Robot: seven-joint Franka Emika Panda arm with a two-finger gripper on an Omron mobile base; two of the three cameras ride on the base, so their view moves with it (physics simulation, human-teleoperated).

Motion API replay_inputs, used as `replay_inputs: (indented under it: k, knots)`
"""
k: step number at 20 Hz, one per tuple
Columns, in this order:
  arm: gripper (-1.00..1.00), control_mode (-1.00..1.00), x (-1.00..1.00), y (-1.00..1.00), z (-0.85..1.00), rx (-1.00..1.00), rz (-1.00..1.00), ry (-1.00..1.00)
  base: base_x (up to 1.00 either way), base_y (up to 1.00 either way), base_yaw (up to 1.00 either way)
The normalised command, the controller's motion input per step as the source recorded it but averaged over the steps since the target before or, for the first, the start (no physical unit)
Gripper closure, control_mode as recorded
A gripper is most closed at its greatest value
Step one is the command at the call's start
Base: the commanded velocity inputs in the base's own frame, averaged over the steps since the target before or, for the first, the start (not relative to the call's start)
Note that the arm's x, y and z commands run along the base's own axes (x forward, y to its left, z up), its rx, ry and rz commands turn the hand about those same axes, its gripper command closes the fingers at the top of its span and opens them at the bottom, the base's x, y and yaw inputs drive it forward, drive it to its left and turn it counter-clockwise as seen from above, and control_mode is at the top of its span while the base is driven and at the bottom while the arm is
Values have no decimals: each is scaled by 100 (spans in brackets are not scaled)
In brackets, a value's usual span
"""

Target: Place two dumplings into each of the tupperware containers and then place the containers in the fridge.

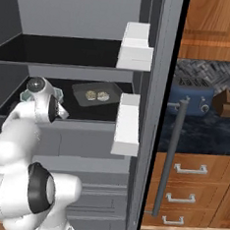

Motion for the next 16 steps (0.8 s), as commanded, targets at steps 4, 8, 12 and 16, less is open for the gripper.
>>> replay_inputs:
  k: [4, 8, 12, 16]
  knots:
    - [100, -100, 55, 44, -47, 0, 0, 6, 0, 0, 0]
    - [100, -100, 54, 46, -29, 0, 0, 1, 0, 0, 0]
    - [100, -100, 52, 43, -24, 1, 0, 0, 0, 0, 0]
    - [-100, -100, 35, 41, -11, 3, -1, 0, 0, 0, 0]
